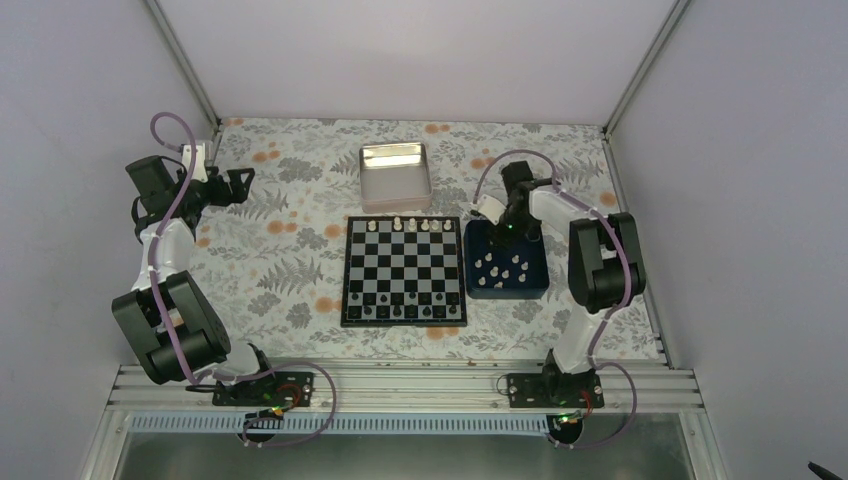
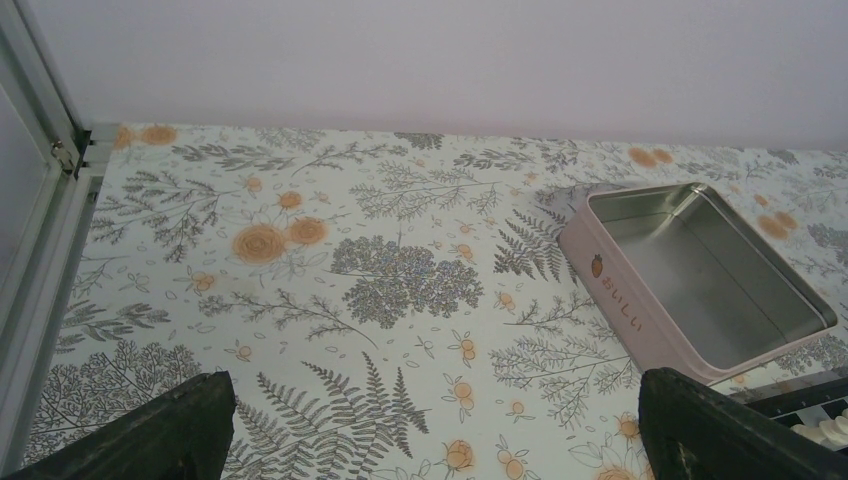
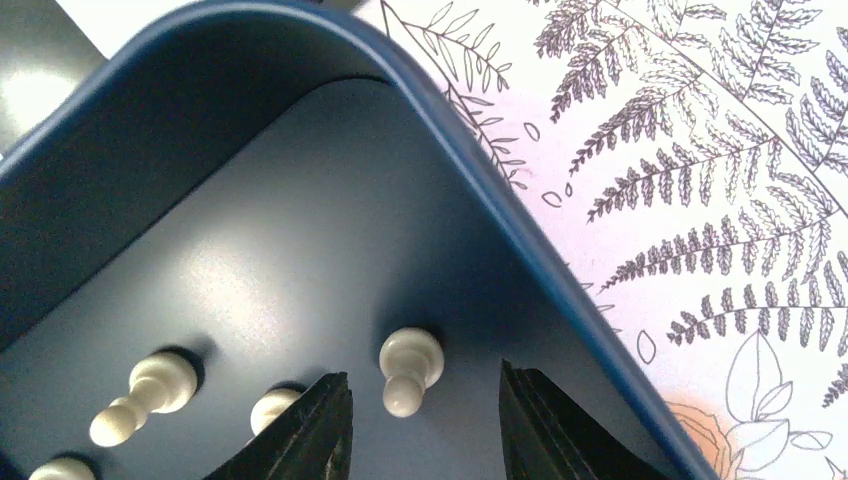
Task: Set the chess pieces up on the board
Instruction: Pick up the chess piece from the storage box.
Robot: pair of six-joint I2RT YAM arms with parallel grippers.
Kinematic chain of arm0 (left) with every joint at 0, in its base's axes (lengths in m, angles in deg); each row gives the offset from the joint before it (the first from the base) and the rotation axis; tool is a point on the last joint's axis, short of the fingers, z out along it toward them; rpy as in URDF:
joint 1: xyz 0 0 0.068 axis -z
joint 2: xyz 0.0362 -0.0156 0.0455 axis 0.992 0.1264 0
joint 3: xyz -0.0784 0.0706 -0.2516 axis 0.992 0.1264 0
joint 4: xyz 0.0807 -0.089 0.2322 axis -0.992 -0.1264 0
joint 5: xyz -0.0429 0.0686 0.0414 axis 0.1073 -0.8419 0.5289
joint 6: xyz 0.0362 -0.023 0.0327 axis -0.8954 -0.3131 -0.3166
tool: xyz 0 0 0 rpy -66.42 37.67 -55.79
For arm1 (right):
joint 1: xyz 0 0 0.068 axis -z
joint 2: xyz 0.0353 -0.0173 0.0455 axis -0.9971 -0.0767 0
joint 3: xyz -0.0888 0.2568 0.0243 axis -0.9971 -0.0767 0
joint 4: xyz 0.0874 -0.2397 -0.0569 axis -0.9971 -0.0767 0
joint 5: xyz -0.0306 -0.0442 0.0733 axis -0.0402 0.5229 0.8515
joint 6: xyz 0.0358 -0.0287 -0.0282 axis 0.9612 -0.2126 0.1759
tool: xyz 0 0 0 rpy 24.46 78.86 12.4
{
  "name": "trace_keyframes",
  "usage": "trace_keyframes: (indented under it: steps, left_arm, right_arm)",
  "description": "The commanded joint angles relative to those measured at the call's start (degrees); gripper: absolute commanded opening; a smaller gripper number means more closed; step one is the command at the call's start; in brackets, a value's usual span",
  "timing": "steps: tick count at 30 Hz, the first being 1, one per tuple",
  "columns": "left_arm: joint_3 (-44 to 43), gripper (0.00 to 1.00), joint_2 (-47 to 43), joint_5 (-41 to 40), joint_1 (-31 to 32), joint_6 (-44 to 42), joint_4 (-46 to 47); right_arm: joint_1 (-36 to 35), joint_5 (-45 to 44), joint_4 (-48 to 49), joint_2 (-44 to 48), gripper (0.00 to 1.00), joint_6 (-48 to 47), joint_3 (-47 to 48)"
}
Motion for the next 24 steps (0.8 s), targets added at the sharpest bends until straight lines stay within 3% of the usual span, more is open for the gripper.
trace_keyframes:
  steps: [1,4,18,24]
  left_arm:
    - [0.8,1.00,0.4,0.9,-0.4,-0.7,0.6]
    - [0.8,1.00,0.6,1.0,-0.4,-0.8,0.7]
    - [0.8,1.00,0.2,1.1,-0.4,-0.7,0.7]
    - [0.7,1.00,0.0,1.2,-0.5,-0.6,0.6]
  right_arm:
    - [0.2,1.6,1.2,-1.7,0.40,-0.2,1.7]
    - [0.1,1.5,1.1,-2.2,0.38,-0.1,1.8]
    - [-0.2,2.2,-0.4,-0.7,0.09,0.0,3.7]
    - [-0.9,1.8,-5.3,1.5,0.05,0.0,9.0]
